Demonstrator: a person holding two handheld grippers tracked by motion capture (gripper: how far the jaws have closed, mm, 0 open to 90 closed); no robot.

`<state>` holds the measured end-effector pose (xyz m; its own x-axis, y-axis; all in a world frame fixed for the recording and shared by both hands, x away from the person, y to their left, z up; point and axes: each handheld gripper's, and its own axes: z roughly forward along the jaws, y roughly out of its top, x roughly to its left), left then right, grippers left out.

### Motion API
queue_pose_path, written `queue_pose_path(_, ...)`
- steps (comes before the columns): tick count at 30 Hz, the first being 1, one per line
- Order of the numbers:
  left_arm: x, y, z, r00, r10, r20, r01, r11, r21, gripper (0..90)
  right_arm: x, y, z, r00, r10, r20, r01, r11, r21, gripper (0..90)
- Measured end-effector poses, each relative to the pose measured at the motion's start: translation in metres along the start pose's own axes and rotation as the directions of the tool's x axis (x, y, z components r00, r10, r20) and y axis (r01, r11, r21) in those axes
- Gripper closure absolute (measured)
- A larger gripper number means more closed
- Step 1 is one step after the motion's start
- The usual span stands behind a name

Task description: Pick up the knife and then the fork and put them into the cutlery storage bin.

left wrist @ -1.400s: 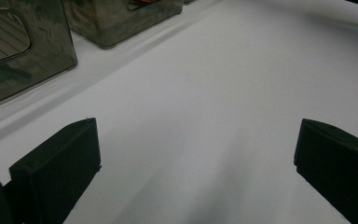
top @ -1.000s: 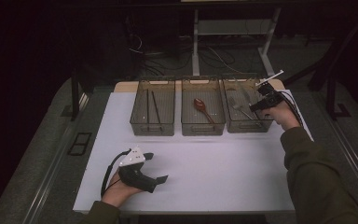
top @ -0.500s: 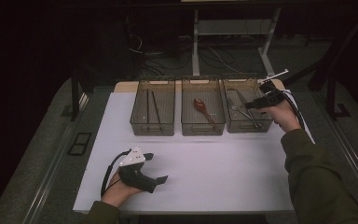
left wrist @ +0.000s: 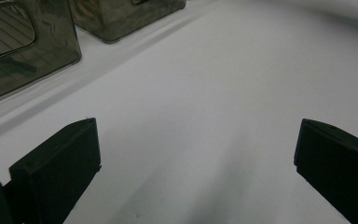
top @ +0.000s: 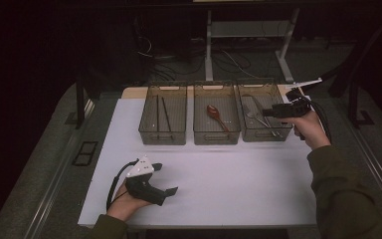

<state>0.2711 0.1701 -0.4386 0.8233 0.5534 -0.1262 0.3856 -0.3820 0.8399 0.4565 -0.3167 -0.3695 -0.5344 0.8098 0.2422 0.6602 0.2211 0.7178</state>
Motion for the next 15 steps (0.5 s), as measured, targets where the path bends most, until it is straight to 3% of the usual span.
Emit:
queue_pose_path(7,0.000,0.000,0.000,1.0000,0.000,-0.002,0.000,1.0000,0.001,0.0,0.006,-0.009,-0.012,0.9991,0.004,-0.043,-0.006,0.999,-0.053,27.6)
queue_pose_path(12,0.000,0.000,0.000,1.0000,-0.001,-0.003,0.001,1.0000,0.000,0.0,0.016,-0.015,-0.017,0.9995,-0.033,-0.001,0.033,0.998,-0.053,20.0)
queue_pose_path(15,0.000,0.000,0.000,1.0000,0.000,-0.002,0.000,1.0000,0.001,0.0,0.022,-0.020,-0.020,0.9988,-0.049,-0.005,0.048,0.997,-0.063,17.8)
